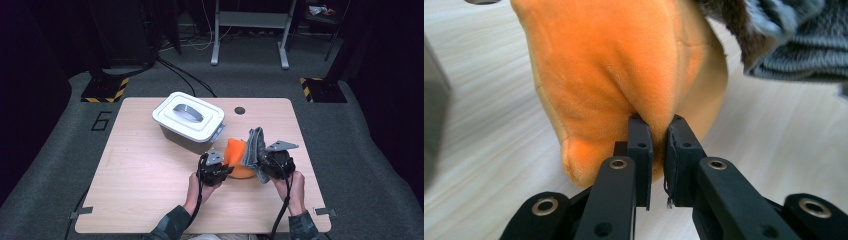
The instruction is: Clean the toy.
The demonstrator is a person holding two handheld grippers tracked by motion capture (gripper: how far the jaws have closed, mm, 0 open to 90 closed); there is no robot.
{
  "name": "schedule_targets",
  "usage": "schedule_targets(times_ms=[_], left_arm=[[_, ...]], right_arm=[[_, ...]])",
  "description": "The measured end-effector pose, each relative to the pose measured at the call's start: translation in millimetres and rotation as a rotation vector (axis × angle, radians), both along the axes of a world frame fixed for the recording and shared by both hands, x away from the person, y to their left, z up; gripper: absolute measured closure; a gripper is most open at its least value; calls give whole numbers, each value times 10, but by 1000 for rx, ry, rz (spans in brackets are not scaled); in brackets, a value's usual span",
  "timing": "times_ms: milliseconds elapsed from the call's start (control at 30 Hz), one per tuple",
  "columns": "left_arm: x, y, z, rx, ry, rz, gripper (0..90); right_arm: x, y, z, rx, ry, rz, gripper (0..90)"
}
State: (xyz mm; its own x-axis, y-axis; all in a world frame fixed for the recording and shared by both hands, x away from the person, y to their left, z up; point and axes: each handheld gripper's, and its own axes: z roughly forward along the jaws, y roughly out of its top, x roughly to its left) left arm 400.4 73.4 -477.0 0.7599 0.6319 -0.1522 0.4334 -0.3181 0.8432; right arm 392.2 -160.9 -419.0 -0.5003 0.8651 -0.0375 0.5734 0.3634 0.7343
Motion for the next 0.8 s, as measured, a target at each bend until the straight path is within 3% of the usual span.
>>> schedule_targets(times_ms=[167,333,800], left_arm=[[-34,-17,41,-3,-6,-21,830],[-18,-20,4,-2,7,-17,827],[8,5,-37,-7,9,-5,814]], right_arm=[[-75,178,84,-7,-18,63,728],[-17,319,-33,-84,-15,60,730],[31,249,-83,-51,-2,47,729]])
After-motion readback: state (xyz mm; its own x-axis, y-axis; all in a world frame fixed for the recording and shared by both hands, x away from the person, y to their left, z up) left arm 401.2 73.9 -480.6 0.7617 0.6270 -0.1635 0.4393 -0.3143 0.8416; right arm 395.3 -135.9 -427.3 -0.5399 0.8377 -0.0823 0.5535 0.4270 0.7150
